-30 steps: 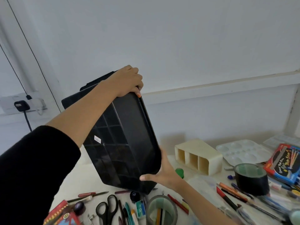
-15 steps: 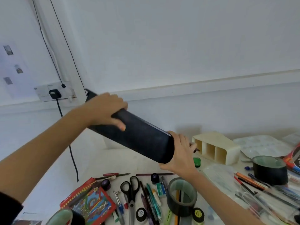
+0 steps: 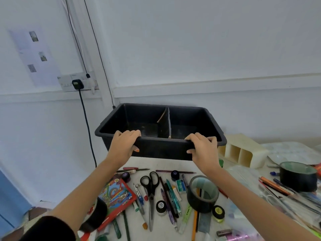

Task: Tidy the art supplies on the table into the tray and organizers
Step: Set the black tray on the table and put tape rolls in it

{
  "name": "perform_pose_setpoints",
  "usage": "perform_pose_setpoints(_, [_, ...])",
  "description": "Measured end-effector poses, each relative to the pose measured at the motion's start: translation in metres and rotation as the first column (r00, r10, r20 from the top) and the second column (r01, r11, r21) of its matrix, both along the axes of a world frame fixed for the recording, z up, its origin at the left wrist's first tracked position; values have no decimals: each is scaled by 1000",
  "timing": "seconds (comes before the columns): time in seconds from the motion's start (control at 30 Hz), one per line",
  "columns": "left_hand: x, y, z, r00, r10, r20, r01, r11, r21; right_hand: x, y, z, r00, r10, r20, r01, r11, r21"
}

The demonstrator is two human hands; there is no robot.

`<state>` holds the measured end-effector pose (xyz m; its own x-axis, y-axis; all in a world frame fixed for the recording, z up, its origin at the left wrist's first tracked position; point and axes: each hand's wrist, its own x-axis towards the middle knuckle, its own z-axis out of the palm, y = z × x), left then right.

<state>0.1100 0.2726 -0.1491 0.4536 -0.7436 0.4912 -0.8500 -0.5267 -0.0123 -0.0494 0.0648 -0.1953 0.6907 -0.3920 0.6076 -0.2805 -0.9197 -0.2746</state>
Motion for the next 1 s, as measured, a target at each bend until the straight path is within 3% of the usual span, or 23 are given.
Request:
perform_pose_setpoints(0.17, [7,-1,-41,999,34,13,-34,998,-44,9,14,-13,991,-71,-114,75,996,37])
perform_pose_setpoints(0.37, [39,-1,-68,998,16,-68,-10,996,88,36,22,-48,983,-167,-81,170,985,34])
perform_pose_setpoints(0.53, [63,-3,-77,981,-11,-194,36,991,127,61,27,-55,963,-212,-165,224,973,53])
perform_pose_setpoints(1.0, [117,-7,-121,960,-43,-278,104,972,210,104,38,-84,923,-293,-250,325,940,101])
